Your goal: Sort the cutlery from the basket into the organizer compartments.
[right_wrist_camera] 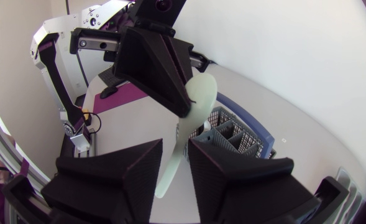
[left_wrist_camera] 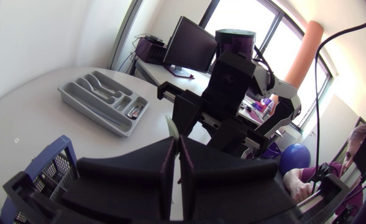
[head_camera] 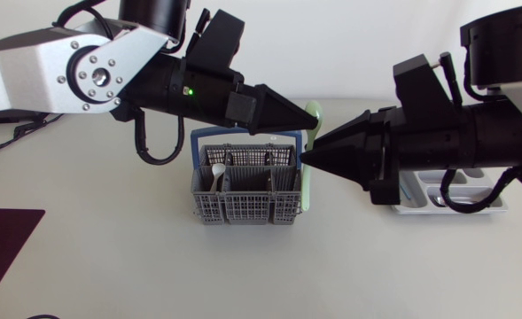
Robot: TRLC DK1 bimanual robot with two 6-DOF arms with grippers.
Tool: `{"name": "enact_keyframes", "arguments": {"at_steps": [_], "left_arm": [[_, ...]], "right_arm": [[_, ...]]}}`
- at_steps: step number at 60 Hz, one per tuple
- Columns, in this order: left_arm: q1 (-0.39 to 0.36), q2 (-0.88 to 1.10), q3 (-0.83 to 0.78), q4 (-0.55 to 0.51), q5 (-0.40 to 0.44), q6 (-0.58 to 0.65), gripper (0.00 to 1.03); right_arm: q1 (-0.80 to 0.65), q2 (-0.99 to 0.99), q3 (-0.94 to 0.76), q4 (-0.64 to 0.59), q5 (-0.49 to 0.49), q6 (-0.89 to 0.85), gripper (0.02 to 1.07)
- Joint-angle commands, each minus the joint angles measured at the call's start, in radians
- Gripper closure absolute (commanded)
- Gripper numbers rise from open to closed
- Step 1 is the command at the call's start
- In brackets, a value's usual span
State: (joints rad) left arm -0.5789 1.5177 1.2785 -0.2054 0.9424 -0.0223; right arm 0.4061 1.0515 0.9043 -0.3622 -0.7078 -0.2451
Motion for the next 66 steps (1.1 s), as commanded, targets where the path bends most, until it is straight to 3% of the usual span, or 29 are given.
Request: {"name": "enact_keyframes", "arguments": {"at_steps": [1, 5, 13, 19, 24, 29, 44, 48, 54, 57, 66], "left_arm": [[-0.004, 0.015, 0.024, -0.006, 0.019, 0.015, 1.00], [-0.002, 0.013, 0.024, -0.006, 0.019, 0.015, 1.00], [0.005, 0.013, 0.027, -0.005, 0.018, 0.015, 0.98], [0.010, 0.013, 0.028, -0.003, 0.018, 0.012, 0.78], [0.022, 0.006, 0.042, -0.005, 0.016, 0.004, 0.45], [0.044, 0.001, 0.062, -0.005, -0.016, -0.008, 0.31], [0.202, -0.045, 0.143, -0.061, -0.166, -0.048, 0.26], [0.232, -0.062, 0.151, -0.127, -0.172, 0.001, 0.26], [0.235, -0.093, 0.136, -0.281, -0.274, 0.162, 0.27], [0.229, -0.133, 0.065, -0.289, -0.367, 0.226, 0.27], [0.232, -0.220, -0.099, -0.302, -0.487, 0.389, 0.27]], "right_arm": [[0.011, 0.015, 0.024, 0.014, -0.007, 0.029, 0.92], [0.014, 0.015, 0.025, 0.011, -0.005, 0.030, 1.01], [0.016, 0.015, 0.027, 0.003, -0.004, 0.038, 1.01], [0.016, 0.013, 0.024, -0.006, 0.002, 0.038, 1.01], [0.013, 0.015, 0.019, -0.024, 0.011, 0.035, 1.01], [0.003, 0.008, 0.015, -0.050, 0.021, 0.023, 1.01], [-0.122, -0.044, -0.031, -0.161, 0.056, -0.100, 1.01], [-0.179, -0.059, -0.050, -0.179, 0.060, -0.152, 1.01], [-0.280, -0.065, -0.068, -0.199, 0.062, -0.237, 1.01], [-0.342, -0.076, -0.091, -0.195, 0.083, -0.299, 1.01], [-0.452, -0.076, -0.145, -0.142, 0.131, -0.428, 1.01]]}}
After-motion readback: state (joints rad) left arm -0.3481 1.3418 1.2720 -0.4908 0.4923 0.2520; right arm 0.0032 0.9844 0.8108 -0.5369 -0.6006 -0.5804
